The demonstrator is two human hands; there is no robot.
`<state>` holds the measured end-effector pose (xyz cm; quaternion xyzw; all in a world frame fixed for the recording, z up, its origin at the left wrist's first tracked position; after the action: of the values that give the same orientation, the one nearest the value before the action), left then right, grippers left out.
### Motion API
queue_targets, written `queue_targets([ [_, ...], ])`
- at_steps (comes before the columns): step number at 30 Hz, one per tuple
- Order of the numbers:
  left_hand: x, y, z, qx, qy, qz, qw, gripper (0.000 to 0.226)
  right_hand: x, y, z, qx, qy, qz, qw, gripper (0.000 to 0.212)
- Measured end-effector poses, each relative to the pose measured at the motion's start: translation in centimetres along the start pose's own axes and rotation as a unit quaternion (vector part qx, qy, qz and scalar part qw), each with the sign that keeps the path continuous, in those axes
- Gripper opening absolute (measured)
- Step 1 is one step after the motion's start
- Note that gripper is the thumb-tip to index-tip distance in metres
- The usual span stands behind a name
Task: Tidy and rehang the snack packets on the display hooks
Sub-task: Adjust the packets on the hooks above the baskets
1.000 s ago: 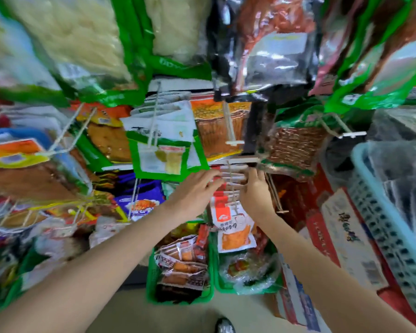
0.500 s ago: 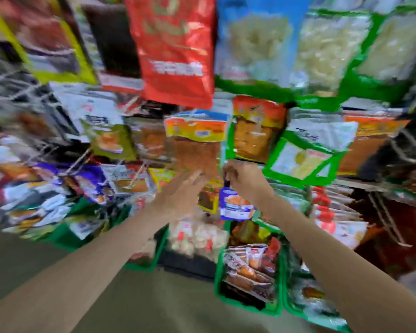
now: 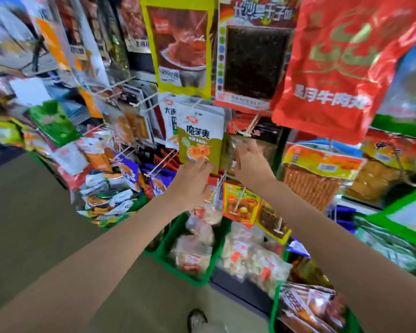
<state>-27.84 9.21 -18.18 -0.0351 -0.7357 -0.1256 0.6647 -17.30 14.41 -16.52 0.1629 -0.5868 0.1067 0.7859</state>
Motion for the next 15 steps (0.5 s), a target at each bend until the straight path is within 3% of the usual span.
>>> queue_targets([
  [5, 0.3, 3.3, 4.2, -0.035, 0.002, -0.003, 0.999, 0.048, -3.4, 4.4, 0.8, -0.035, 0.009, 0.036, 0.999, 0.052],
  [9, 0.4, 4.6, 9.1, -0.039, -0.007, -0.001, 0.999, 0.050, -5.5, 8.1, 5.1, 0.013, -0.047, 0.074, 0.996, 0.064],
  [15, 0.9, 5.2, 15.2, -0.033, -0.003, 0.027, 0.999, 0.049, -4.0, 13.7, 7.0, -0.071, -0.003, 0.057, 0.996, 0.056],
])
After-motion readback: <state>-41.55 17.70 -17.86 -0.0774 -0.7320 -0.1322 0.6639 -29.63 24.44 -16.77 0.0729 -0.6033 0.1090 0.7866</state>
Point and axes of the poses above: each hand's wrist, its own y-axis towards the middle knuckle, its own x-axis out of the back of the hand, z = x × y, the point moved 9 cm from there along y, towards the middle knuckle, and after that the axes turned 3 degrees about -y, right-handed, at the moved point
